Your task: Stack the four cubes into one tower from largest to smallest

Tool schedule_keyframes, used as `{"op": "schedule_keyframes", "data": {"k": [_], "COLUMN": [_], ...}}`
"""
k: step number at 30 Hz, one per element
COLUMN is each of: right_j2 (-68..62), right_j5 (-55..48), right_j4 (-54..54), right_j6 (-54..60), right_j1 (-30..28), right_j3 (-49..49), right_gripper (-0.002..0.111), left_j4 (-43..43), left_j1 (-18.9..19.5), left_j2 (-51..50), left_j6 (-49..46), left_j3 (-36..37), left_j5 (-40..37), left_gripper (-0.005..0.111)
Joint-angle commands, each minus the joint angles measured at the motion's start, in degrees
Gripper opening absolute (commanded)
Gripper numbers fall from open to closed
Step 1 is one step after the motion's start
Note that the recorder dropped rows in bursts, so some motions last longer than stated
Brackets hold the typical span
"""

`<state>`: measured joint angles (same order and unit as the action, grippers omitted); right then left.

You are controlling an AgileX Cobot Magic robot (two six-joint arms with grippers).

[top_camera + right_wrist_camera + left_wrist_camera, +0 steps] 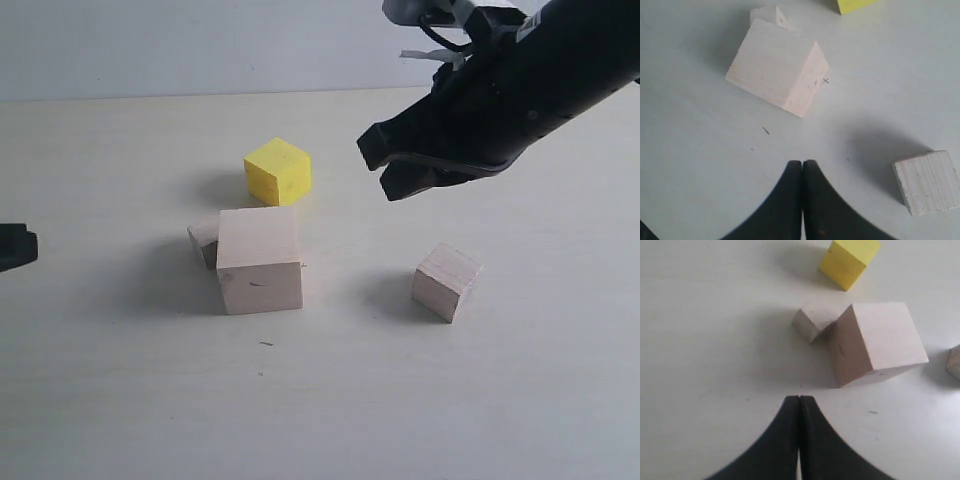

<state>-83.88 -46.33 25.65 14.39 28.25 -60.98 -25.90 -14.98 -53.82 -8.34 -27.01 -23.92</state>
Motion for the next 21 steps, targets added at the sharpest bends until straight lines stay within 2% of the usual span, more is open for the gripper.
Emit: {"op": "schedule_keyframes", "data": {"k": [1,5,12,17,21], "right_j2": [0.5,0.5,0.4,-0.4,-1.0], "right_j5": [-0.4,-0.3,0.9,1.1,1.0], "right_j4": [0.2,0.2,0.9,1.7,1.7], "right_j6": [0.6,0.6,0.6,0.6,0.6], "right_j1": [0.1,0.1,0.1,0.1,0.1], "right_j3": [0.1,0.1,0.1,0.1,0.1], "right_gripper": [0.000,0.000,0.000,0.000,0.000], "left_j4": [-3.9,-5.7,-9.4,-9.8,-18.1], "left_j1": [-0.3,-0.3,-0.3,-0.4,-0.4], "left_j2": [-1.0,-2.0,-11.4,-21.2,-28.7], "left_j6": [-0.6,-0.3,-0.5,-3.3,-13.5], "left_j3": [-0.4,-0.4,-0.9,-6.1,-11.8], "left_j5": [7.3,11.9,11.8,6.6,0.5], "left_gripper": [0.000,0.000,0.000,0.000,0.000]}}
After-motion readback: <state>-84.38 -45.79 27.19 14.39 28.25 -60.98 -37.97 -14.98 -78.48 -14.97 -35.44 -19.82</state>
